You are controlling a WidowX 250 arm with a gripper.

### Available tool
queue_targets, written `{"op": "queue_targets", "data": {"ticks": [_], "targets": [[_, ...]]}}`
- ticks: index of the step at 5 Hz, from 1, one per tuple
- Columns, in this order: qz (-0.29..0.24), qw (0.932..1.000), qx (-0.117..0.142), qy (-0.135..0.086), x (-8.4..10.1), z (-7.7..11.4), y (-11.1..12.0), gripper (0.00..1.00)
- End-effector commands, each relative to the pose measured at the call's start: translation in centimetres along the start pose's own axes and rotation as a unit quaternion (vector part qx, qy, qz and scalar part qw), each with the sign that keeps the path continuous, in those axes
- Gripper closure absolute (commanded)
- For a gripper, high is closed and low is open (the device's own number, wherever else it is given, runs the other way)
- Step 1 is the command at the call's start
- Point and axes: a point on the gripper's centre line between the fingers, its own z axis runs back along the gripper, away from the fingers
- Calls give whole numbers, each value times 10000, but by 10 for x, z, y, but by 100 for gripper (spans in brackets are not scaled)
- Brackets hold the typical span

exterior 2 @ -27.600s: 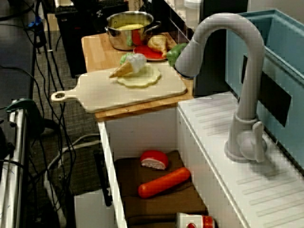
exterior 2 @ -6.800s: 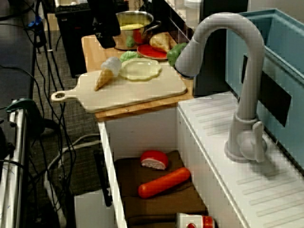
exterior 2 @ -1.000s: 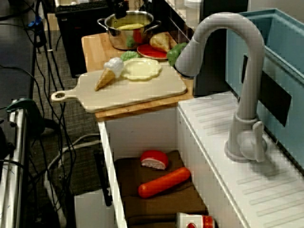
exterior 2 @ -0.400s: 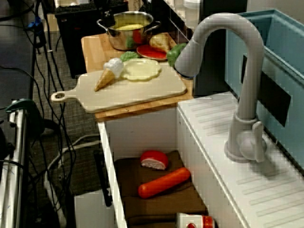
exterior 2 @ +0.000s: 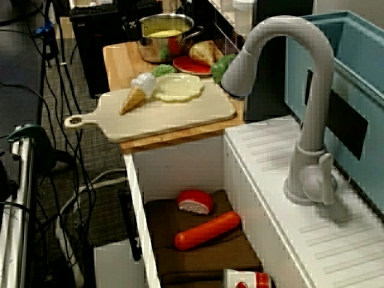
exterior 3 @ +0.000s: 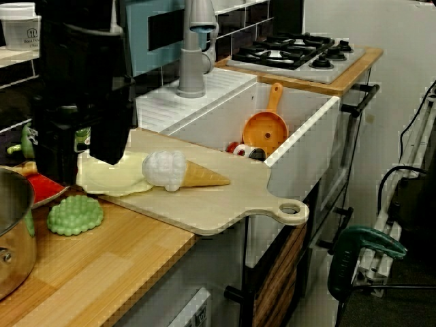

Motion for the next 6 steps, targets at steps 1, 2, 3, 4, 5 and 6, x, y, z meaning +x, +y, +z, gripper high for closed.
{"op": "queue_targets", "data": {"ticks": [1,2,3,4,5,6], "targets": [[-305,9972,649,-203,-10,4,-26,0],[-383,9968,670,-221,-16,1,-30,0],[-392,9969,658,-197,-21,0,-28,0],[-405,9968,664,-186,-29,-1,-28,0],[-419,9968,674,-56,-31,0,-30,0],[-177,9972,717,92,-34,1,-32,0]]}}
